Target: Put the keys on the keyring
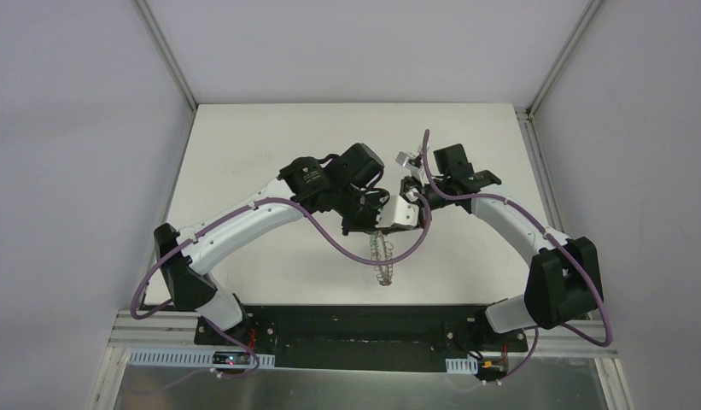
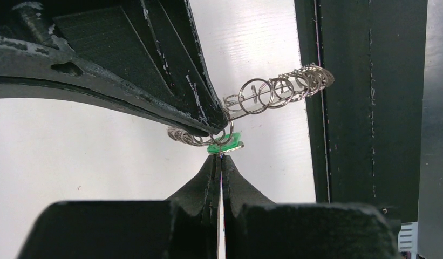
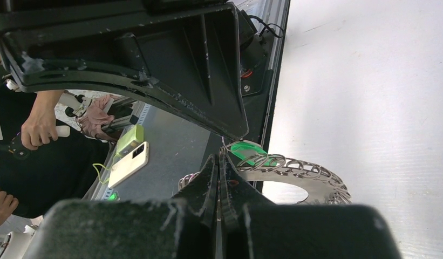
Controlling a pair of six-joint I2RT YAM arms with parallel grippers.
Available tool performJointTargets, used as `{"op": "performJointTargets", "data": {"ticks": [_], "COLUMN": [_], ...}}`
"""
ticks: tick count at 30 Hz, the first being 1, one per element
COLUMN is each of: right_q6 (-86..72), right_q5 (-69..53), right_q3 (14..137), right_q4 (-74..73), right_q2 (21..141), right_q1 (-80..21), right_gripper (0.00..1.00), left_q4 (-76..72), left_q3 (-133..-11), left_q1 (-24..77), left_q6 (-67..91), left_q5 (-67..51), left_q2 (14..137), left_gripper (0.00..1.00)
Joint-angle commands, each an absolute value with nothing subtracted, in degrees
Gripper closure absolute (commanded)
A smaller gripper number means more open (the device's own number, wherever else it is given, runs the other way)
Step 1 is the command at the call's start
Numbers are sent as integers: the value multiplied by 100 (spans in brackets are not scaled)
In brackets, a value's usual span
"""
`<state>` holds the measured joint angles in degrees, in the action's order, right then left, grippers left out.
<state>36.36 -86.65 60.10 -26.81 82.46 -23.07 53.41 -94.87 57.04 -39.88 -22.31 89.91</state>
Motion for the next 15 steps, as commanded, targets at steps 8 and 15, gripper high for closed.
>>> {"op": "performJointTargets", "data": {"ticks": [8,15], "right_q6": [3343,3000], "right_q5": [-9492,-9449], "right_q3": [6130,5938], "right_q4": [-2408,-1972], "right_q2": [8194,8133], "right_q1": [-2339,-2375], "right_gripper": [100,100], "left_q4": [5306,5256], "left_q3": [-9702,-9755], "left_q1": [5764,5765], "left_q6": [-3930,-3854], "left_q5": [-2123,-2084], "left_q2": [8981,9025], "left_gripper": [100,100]}}
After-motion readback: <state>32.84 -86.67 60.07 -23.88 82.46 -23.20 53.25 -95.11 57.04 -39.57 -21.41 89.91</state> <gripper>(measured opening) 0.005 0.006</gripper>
